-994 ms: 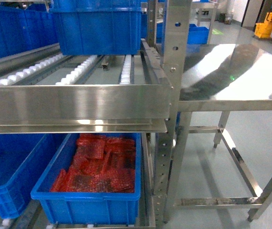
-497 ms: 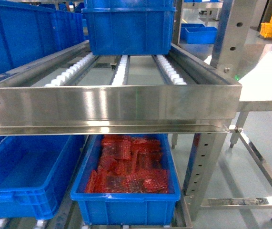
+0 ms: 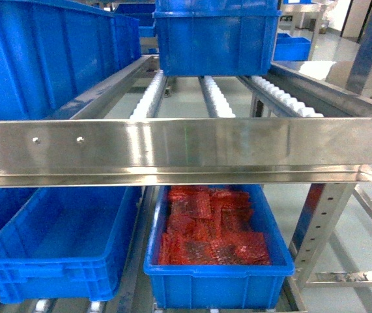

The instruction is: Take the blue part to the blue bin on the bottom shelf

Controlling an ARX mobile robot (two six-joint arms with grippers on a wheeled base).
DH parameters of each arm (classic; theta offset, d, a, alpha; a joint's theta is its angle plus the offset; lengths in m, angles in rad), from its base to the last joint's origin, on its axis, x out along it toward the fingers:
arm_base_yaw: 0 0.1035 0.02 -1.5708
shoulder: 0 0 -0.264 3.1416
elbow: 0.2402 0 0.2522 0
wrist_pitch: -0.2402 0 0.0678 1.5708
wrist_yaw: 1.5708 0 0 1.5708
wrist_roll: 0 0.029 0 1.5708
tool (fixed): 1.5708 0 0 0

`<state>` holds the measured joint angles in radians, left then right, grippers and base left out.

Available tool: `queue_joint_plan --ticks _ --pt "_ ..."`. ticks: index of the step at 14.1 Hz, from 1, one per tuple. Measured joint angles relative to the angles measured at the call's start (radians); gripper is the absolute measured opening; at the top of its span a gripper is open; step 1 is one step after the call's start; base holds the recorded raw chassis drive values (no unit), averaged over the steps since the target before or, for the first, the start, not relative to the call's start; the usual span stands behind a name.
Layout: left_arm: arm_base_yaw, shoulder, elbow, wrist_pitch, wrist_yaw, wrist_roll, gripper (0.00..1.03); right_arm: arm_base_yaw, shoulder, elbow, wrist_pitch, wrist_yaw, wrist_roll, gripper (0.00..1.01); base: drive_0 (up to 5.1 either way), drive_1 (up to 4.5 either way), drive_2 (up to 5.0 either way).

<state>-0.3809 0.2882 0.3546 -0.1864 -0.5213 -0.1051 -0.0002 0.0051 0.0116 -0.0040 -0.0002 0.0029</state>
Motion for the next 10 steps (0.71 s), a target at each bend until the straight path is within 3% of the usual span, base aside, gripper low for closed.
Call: queue_joint_plan --ticks 10 --pt "0.000 -0.002 0.000 0.000 -0.008 0.000 0.43 0.000 0.000 0.000 0.002 -0.004 0.000 0.98 -5.1 2.37 2.4"
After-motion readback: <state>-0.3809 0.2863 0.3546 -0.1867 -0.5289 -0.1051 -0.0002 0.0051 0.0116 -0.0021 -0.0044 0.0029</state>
